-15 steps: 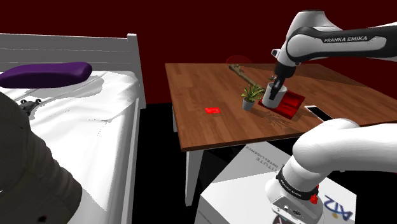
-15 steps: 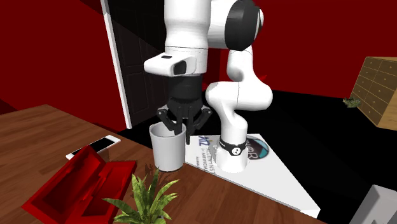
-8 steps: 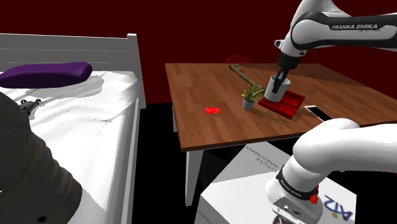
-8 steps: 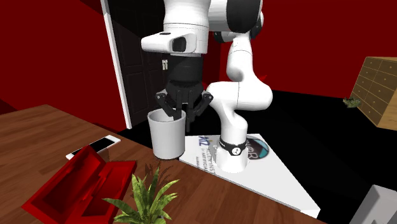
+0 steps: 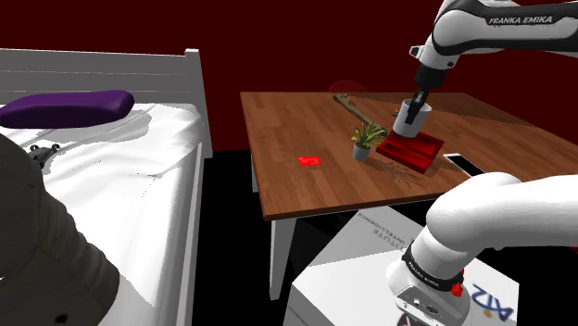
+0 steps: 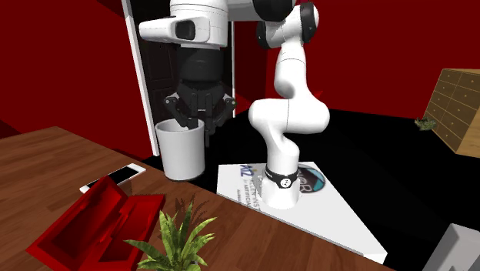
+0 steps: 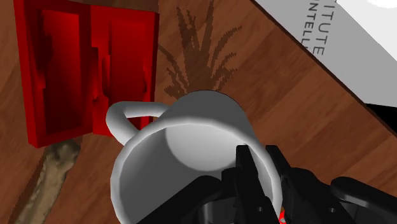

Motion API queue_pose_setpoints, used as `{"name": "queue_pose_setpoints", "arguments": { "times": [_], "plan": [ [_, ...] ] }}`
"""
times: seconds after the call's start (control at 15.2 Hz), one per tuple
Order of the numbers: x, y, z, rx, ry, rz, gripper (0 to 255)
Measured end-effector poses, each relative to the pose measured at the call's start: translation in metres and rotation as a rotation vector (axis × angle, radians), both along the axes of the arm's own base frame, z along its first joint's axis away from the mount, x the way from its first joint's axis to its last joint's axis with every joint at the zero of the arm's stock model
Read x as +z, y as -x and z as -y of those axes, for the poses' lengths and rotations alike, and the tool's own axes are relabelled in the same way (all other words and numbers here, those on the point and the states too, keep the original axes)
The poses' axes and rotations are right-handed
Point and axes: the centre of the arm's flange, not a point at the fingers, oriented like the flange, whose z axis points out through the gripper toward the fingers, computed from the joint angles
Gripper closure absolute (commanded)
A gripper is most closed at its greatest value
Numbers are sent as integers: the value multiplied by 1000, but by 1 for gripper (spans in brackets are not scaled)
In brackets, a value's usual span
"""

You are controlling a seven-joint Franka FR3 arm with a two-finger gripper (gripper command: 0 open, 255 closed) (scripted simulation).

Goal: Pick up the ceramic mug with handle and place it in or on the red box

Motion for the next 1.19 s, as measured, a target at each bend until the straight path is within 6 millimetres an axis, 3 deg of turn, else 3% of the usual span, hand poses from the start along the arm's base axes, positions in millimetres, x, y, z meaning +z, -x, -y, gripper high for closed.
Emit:
{"name": "queue_pose_setpoints", "arguments": {
  "times": [0.92, 1.19],
  "plan": [
    [16, 14, 183, 0, -1, 0, 255],
    [3, 17, 193, 1, 0, -1, 255]
  ]
}}
